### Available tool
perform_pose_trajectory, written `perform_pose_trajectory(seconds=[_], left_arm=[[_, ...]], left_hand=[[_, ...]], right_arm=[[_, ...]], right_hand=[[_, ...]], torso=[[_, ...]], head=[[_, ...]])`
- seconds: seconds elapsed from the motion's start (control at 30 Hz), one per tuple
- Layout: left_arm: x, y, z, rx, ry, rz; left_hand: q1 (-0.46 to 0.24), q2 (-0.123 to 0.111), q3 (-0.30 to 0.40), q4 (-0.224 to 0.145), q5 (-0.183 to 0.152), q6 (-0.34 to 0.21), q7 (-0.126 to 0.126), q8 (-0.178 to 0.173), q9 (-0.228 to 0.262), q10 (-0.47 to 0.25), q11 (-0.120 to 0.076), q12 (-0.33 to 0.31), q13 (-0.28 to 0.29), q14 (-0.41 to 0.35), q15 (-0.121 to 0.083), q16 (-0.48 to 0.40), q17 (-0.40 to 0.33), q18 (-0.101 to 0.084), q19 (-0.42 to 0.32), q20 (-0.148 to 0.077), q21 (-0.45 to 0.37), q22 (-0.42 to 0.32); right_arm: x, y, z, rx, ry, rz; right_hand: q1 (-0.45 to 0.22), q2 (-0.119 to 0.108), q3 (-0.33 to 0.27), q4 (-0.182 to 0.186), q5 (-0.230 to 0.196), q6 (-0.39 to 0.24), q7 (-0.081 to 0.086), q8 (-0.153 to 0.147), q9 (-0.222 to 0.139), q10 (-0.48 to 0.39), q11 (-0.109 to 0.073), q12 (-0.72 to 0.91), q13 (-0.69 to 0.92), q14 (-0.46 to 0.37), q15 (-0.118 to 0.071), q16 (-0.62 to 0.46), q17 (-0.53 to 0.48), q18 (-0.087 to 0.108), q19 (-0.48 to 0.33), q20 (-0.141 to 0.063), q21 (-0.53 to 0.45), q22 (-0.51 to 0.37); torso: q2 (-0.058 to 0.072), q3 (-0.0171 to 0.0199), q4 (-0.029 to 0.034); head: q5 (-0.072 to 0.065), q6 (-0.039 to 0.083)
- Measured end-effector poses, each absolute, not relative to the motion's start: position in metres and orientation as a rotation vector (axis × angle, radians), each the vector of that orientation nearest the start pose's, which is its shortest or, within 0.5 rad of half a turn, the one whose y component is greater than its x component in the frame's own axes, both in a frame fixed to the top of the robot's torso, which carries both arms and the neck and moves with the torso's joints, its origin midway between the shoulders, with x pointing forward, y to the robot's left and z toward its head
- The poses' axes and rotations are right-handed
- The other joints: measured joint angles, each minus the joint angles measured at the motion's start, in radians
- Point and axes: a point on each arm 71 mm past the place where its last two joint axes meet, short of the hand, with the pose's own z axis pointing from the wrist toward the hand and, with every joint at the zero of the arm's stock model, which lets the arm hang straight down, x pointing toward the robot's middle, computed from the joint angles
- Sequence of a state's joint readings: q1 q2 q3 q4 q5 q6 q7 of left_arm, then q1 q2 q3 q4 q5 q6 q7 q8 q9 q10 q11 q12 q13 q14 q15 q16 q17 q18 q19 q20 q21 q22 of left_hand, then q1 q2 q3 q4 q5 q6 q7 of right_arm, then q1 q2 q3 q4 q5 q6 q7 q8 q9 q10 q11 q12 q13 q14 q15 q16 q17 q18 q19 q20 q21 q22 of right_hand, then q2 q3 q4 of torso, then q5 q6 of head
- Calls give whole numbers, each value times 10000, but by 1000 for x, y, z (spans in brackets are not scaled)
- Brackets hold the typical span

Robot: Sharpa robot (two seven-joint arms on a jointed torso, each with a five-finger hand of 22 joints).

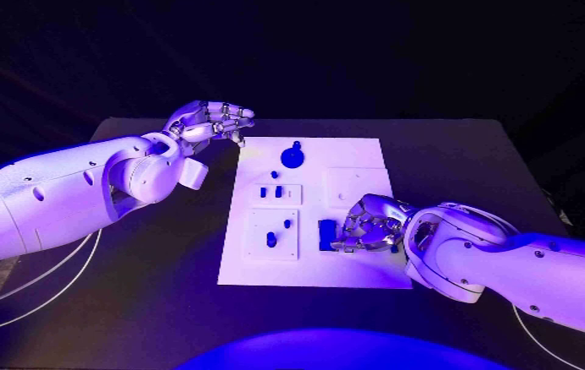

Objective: Assemble the parts on the task board

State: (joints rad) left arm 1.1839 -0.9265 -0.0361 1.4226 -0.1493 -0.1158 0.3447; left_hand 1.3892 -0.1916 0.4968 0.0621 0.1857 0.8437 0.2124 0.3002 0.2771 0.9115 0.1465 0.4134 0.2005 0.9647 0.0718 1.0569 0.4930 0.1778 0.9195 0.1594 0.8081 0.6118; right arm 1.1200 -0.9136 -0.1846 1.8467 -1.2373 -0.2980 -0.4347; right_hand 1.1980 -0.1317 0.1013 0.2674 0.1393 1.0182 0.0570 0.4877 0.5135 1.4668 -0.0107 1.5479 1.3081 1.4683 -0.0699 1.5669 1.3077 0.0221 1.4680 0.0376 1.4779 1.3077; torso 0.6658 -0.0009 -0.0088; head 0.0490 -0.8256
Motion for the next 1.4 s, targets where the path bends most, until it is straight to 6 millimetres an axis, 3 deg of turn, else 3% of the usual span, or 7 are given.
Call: perform_pose_trajectory(seconds=[0.97, 1.17, 1.4], left_arm=[[497, 273, -191, -9979, 15352, -14816], [497, 274, -191, -9986, 15348, -14800], [497, 274, -191, -9988, 15348, -14794]], left_hand=[[0, 0, 0, 0, 0, 0, 0, 0, 0, 0, 0, 0, 1, 0, 0, 0, -6, 1, 5, -5, 1, 1], [0, 0, 0, 0, 0, 0, 0, 0, 0, 0, 0, -1, 1, 0, 0, 0, -12, 0, 5, -5, 1, 1], [0, 0, 0, 0, 0, 0, 0, 0, 0, 0, 0, -1, 1, 0, 0, 0, -12, 0, 5, -6, 1, 1]], right_arm=[[382, -164, -258, 1046, 20507, 6127], [379, -175, -250, 1351, 20147, 6185], [386, -203, -231, 1867, 19443, 5875]], right_hand=[[382, 195, 262, 159, 234, 35, -34, -1, -51, 0, -73, 0, -3, -37, -36, 0, -3, -1, -1, 1, 62, -3], [183, -3, 207, 213, 234, -29, 30, -99, -110, 0, -73, -1, -3, -37, -36, 0, -3, 0, -1, 1, -6, -4], [189, -9, 176, 182, 234, -152, 81, -194, -154, -4, -69, -196, -4, -36, -36, -58, -4, 0, -1, 1, -266, -4]], torso=[[-4, -3, 3], [-9, -1, -4], [-23, -5, -18]], head=[[23, -33], [27, -14], [-26, 32]])
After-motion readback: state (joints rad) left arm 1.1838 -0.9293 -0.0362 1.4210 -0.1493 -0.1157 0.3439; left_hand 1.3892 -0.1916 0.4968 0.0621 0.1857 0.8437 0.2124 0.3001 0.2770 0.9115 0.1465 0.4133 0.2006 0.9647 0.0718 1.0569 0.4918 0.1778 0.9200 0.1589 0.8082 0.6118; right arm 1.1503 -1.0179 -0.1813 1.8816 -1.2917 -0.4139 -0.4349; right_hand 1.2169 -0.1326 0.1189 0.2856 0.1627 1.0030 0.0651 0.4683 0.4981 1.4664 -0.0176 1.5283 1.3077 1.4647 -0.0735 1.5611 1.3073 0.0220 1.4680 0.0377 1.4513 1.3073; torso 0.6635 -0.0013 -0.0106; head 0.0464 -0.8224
